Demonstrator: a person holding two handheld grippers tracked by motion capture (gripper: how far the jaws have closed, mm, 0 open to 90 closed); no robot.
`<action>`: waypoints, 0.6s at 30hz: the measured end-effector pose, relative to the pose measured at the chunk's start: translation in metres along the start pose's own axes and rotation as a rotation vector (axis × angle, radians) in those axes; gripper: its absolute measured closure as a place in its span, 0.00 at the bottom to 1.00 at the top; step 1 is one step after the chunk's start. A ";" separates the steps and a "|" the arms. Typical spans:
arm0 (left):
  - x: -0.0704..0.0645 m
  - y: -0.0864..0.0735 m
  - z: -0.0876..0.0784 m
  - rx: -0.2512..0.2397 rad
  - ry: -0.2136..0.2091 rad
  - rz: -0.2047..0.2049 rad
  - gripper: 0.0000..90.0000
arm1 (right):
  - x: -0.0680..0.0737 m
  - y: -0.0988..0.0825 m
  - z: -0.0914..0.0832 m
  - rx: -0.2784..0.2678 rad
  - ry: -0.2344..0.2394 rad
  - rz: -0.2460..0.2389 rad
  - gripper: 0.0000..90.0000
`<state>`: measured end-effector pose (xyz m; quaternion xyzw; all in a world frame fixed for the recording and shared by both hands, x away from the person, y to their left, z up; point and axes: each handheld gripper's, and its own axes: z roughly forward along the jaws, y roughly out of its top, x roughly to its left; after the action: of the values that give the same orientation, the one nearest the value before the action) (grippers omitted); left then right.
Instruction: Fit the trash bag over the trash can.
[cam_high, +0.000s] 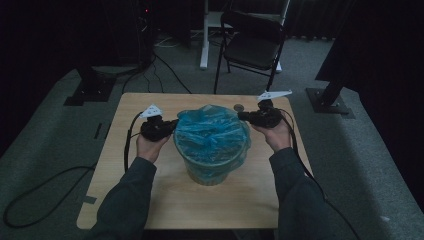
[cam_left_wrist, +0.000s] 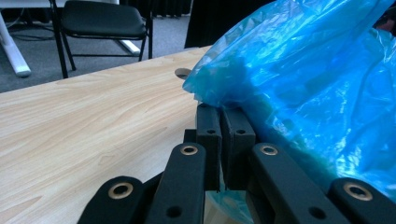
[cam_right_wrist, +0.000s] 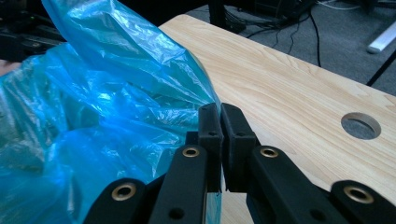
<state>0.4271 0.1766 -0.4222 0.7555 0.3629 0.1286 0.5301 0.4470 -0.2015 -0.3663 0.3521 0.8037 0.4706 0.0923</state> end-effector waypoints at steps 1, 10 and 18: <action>0.001 0.000 0.002 0.006 0.001 0.001 0.97 | -0.001 0.000 0.001 0.005 -0.003 0.003 0.98; 0.006 -0.006 0.016 0.040 -0.004 -0.020 0.99 | -0.012 -0.011 0.018 0.055 -0.001 0.062 0.99; 0.008 -0.009 0.020 0.061 -0.004 -0.018 1.00 | -0.013 -0.014 0.022 0.074 0.000 0.078 0.99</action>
<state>0.4406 0.1693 -0.4399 0.7683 0.3723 0.1114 0.5086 0.4601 -0.1987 -0.3921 0.3862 0.8063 0.4440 0.0607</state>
